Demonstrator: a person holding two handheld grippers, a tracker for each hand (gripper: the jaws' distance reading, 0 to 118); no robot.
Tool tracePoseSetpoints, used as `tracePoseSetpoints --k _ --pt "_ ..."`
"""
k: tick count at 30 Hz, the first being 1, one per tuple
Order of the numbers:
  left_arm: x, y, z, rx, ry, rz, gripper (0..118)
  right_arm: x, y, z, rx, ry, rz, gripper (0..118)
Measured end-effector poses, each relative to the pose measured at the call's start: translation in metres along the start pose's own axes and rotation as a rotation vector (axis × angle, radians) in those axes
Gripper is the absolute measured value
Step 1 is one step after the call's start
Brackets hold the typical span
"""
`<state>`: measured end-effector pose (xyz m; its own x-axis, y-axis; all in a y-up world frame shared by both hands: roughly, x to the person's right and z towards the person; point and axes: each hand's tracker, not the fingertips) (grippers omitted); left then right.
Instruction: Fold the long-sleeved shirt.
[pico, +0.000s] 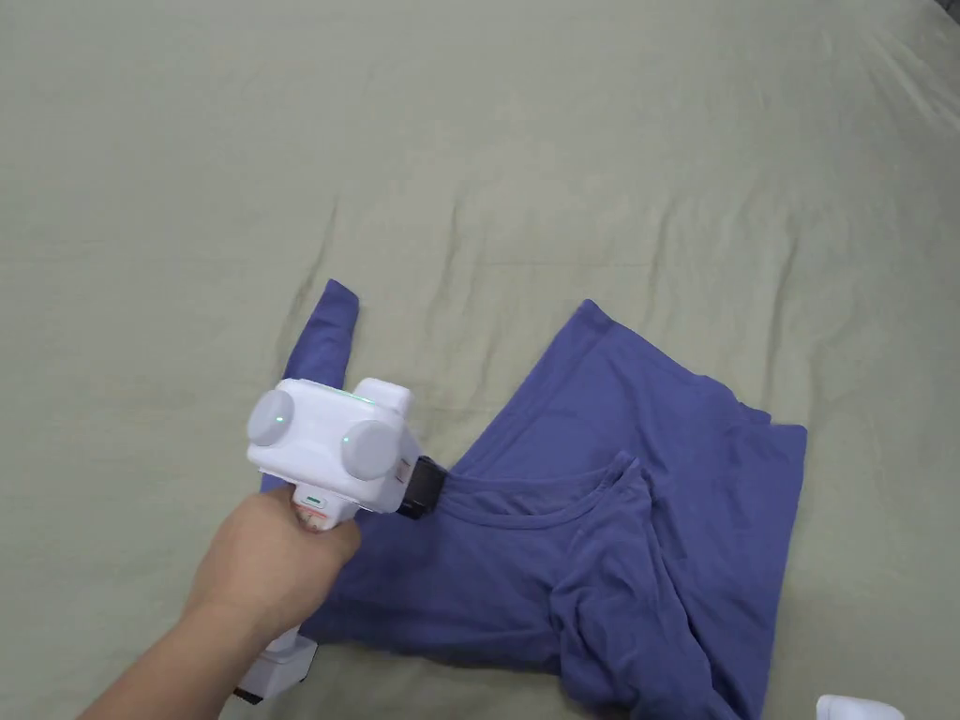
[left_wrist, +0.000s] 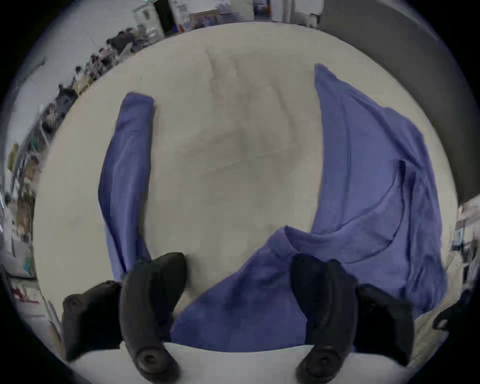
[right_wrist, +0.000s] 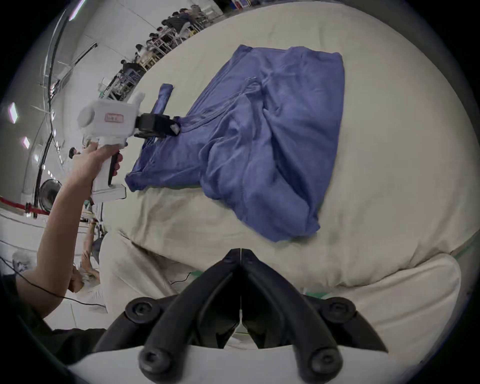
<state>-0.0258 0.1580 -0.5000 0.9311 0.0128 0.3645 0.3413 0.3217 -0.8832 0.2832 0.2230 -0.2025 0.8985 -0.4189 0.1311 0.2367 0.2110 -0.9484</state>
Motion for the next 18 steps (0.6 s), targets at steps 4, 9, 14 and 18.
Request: tracePoseSetpoints --k 4,9,14,18 --pt "0.007 -0.009 0.028 0.125 -0.005 -0.018 0 0.002 0.044 -0.004 0.019 -0.032 0.060 2" --pt "0.004 -0.022 0.077 0.199 -0.095 0.072 0 -0.023 0.171 -0.011 0.171 -0.072 0.175 2" --pt "0.010 -0.044 0.141 0.304 -0.174 0.116 0 -0.037 0.330 -0.066 0.217 -0.026 0.161 54" --pt "0.008 -0.061 0.165 0.326 -0.207 0.153 0 -0.035 0.399 -0.159 0.045 -0.178 0.111 112"
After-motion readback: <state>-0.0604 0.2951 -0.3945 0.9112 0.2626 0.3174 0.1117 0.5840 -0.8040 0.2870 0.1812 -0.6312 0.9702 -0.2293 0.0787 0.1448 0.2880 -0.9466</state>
